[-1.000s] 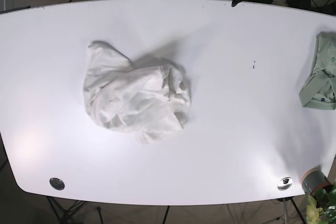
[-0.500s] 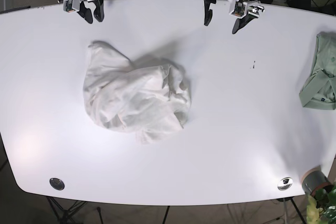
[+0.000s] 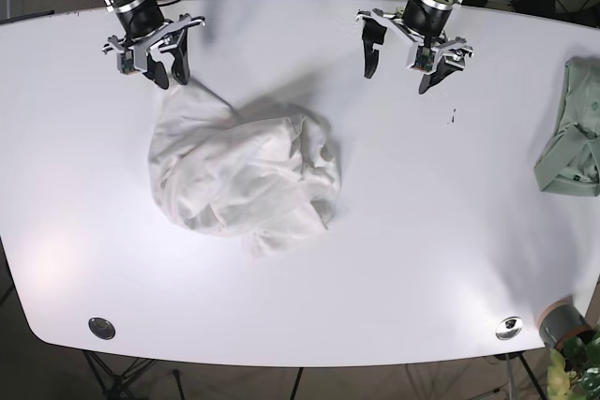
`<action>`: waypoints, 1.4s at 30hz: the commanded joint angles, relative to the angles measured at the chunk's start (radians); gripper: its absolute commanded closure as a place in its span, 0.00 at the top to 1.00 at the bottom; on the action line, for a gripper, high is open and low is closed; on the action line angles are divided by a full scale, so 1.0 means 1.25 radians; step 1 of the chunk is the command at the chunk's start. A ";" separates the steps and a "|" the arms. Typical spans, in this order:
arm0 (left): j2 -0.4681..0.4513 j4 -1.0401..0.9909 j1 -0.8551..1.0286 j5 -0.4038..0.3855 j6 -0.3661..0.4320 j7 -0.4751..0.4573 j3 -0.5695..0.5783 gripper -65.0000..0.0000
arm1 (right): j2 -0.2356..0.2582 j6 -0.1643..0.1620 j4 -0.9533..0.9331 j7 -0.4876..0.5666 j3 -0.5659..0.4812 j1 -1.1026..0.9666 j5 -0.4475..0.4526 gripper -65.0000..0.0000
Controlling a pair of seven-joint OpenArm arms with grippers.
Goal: Fold the T-shirt properly
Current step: 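Lower both open grippers toward the crumpled white T-shirt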
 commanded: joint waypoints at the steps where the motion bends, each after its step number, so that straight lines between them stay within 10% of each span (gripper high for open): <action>1: 0.002 0.014 -0.008 -0.005 0.003 -0.006 0.001 0.84 | 0.006 0.006 0.040 -0.008 0.004 0.009 0.003 0.40; 8: -0.003 0.012 -0.063 -0.005 0.002 0.060 -0.001 0.83 | 0.004 0.011 0.106 -0.122 -0.012 0.081 0.010 0.70; 13: -0.003 0.012 -0.085 -0.005 0.001 0.063 -0.003 0.83 | 0.006 0.050 0.113 -0.193 -0.061 0.168 0.005 0.70; 42: 0.001 0.011 -0.191 -0.010 0.001 0.065 0.001 0.83 | 0.014 0.046 -0.025 -0.440 0.076 0.502 0.007 0.70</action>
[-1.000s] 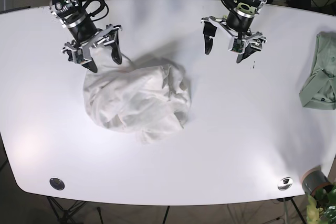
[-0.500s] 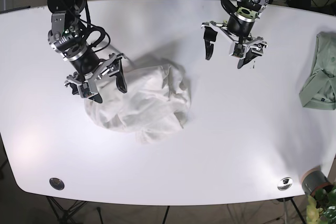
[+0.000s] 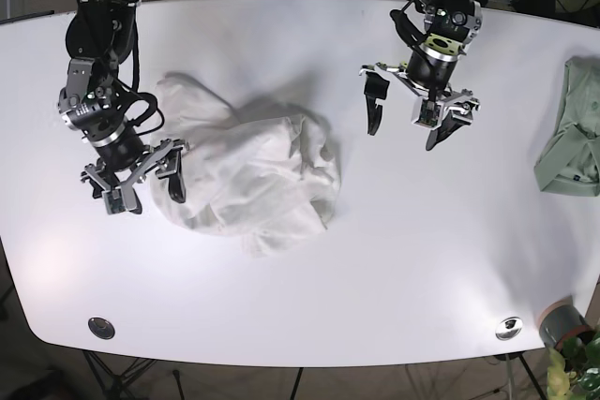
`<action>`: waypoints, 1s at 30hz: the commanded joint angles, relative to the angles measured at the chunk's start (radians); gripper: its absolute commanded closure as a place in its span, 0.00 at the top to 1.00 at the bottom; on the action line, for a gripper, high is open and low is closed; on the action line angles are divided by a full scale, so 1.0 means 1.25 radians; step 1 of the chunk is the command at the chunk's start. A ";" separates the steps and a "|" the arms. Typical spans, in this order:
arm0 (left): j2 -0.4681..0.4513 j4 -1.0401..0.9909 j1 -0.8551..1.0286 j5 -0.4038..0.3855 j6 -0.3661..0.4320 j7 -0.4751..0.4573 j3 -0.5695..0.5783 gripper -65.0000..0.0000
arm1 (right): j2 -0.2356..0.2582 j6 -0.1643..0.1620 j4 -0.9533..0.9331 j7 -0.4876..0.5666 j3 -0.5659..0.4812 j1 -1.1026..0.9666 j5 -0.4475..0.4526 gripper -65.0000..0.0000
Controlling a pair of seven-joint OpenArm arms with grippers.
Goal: Fold the T-shirt properly
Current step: 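Lower both open grippers toward the crumpled white T-shirt, then grasp an edge of the crumpled T-shirt with the right gripper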
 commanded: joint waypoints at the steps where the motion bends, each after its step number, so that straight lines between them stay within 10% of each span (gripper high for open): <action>1: 0.001 0.012 -0.004 -0.010 0.001 -0.019 0.001 0.83 | 0.006 0.000 -0.010 0.005 0.039 0.010 0.010 0.70; 11: -0.001 0.010 -0.009 -0.009 0.000 -0.017 0.001 0.83 | -0.029 0.077 -0.073 0.001 0.131 -0.045 0.093 0.70; 30: -0.002 0.008 -0.009 -0.009 0.000 -0.017 0.000 0.83 | -0.029 0.079 -0.093 0.002 0.166 -0.259 0.300 0.70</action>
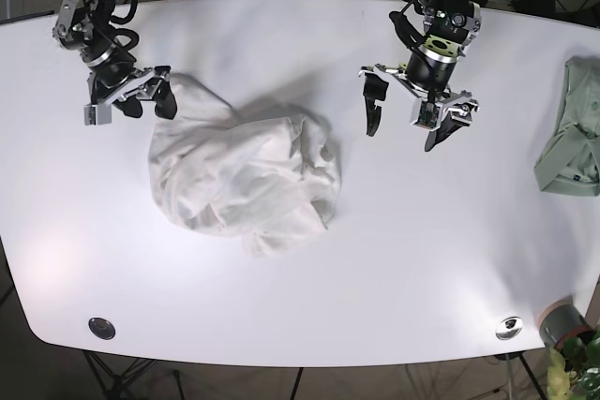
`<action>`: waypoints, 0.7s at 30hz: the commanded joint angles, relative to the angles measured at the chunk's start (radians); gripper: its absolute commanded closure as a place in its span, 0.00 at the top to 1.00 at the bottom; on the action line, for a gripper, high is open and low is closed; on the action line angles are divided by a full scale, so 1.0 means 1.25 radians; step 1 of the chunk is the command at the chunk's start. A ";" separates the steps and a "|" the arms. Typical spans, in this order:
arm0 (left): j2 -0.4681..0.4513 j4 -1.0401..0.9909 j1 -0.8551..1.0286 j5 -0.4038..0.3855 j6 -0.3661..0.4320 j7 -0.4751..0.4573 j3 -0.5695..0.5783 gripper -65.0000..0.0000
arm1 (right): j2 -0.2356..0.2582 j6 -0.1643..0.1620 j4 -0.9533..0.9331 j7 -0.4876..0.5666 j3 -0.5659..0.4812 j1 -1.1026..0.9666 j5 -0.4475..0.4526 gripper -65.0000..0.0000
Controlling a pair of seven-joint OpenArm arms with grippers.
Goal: Fold the T-shirt properly
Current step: 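Grasp an edge of the crumpled T-shirt with the right gripper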
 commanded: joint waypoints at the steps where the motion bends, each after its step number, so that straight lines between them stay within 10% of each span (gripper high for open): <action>1: -0.001 0.013 -0.002 -0.009 0.001 -0.020 0.000 0.83 | 0.006 0.007 0.013 0.020 0.003 -0.015 0.020 0.70; 21: -0.002 -0.017 -0.002 -0.010 -0.001 -0.020 0.000 0.83 | 0.005 0.000 -0.073 0.025 -0.059 -0.031 0.018 0.70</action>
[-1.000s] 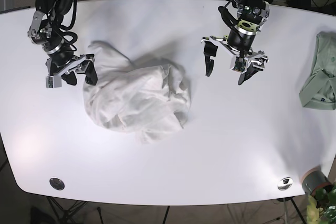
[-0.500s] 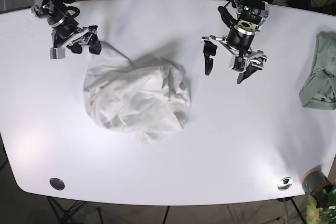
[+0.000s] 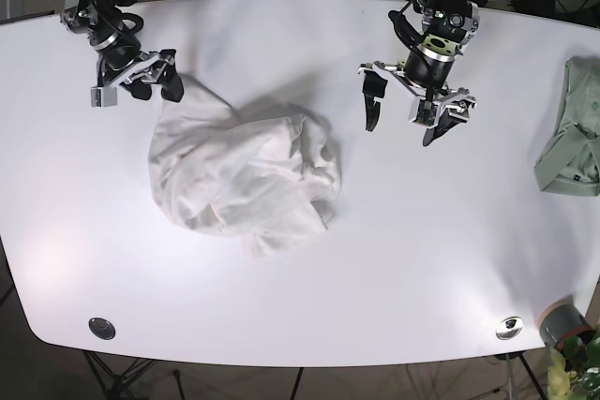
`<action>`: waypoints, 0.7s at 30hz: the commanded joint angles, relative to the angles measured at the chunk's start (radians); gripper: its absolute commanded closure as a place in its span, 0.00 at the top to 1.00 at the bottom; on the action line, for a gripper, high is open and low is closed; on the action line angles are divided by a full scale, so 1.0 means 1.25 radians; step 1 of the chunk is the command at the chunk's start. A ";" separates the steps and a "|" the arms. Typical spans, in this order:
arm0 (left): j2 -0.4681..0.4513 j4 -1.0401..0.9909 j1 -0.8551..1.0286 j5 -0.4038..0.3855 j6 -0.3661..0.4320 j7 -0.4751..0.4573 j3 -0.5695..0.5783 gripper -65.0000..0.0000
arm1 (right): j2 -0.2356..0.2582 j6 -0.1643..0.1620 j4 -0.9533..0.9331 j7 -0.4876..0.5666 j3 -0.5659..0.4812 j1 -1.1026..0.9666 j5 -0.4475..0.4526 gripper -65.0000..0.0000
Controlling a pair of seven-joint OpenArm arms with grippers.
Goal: Fold the T-shirt properly
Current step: 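Grasp an edge of the crumpled T-shirt with the right gripper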
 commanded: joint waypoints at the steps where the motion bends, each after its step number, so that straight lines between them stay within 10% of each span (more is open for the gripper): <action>1: -0.002 0.012 -0.002 -0.010 -0.001 -0.020 0.000 0.83 | 0.004 -0.007 -0.003 -0.029 -0.027 0.001 -0.005 0.70; 10: -0.016 0.014 0.000 -0.010 -0.001 -0.020 0.000 0.83 | -0.013 -0.066 -0.008 -0.020 -0.051 0.023 -0.007 0.70; 21: -0.016 0.014 -0.004 -0.010 -0.001 -0.020 0.000 0.83 | -0.037 -0.068 -0.019 -0.018 -0.059 0.082 -0.166 0.07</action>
